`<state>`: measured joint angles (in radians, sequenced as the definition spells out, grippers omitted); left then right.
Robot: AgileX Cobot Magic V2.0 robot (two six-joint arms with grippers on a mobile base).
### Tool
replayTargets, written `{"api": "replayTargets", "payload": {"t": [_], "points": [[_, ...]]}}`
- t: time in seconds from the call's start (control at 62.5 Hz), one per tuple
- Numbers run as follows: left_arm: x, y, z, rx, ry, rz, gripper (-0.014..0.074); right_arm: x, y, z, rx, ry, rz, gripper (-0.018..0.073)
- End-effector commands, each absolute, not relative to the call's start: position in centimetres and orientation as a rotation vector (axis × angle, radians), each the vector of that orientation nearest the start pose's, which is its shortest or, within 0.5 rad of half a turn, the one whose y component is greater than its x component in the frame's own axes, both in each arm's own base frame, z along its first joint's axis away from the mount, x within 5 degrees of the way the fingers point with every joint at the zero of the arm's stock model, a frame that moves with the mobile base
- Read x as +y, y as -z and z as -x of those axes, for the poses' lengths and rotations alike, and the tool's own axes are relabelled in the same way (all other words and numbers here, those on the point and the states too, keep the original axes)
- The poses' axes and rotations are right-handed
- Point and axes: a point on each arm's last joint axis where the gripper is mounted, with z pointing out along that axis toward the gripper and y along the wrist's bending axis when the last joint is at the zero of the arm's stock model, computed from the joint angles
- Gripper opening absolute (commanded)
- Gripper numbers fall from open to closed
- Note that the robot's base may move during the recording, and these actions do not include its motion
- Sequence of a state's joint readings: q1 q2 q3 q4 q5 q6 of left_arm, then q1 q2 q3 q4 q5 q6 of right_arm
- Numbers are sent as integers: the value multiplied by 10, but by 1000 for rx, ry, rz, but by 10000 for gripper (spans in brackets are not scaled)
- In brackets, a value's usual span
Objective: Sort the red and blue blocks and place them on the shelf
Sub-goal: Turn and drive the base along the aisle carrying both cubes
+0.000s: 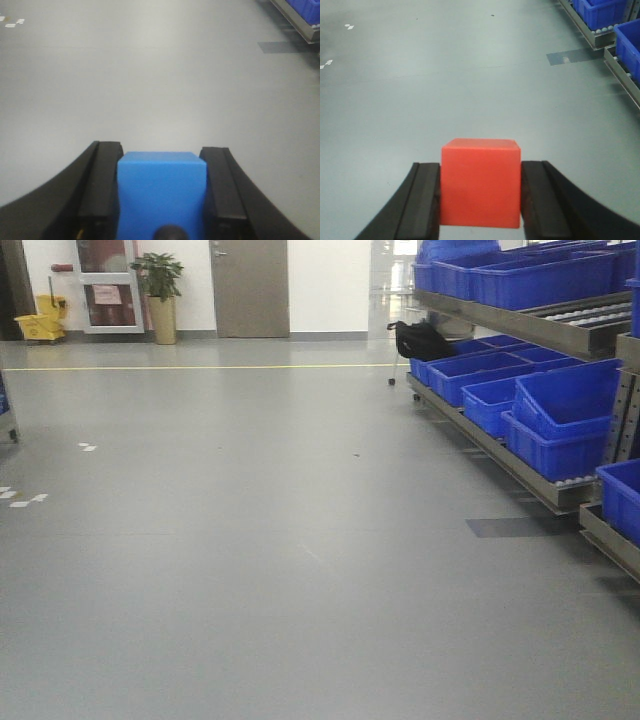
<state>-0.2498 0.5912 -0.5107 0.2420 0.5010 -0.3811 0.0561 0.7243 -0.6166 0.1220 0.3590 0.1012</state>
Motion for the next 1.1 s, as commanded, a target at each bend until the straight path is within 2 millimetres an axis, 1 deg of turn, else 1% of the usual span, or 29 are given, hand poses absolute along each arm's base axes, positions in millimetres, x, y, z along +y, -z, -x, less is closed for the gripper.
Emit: {"api": "replayTargets", "payload": {"t": [0.0,1.087], "points": [[-21,-309,-119,1953,166,-30,123,10,-339,-151,1833,-206,-120,48],[-21,-309,-119,1953,166,-30,123,10,-339,-150,1840,-206,-120,48]]}}
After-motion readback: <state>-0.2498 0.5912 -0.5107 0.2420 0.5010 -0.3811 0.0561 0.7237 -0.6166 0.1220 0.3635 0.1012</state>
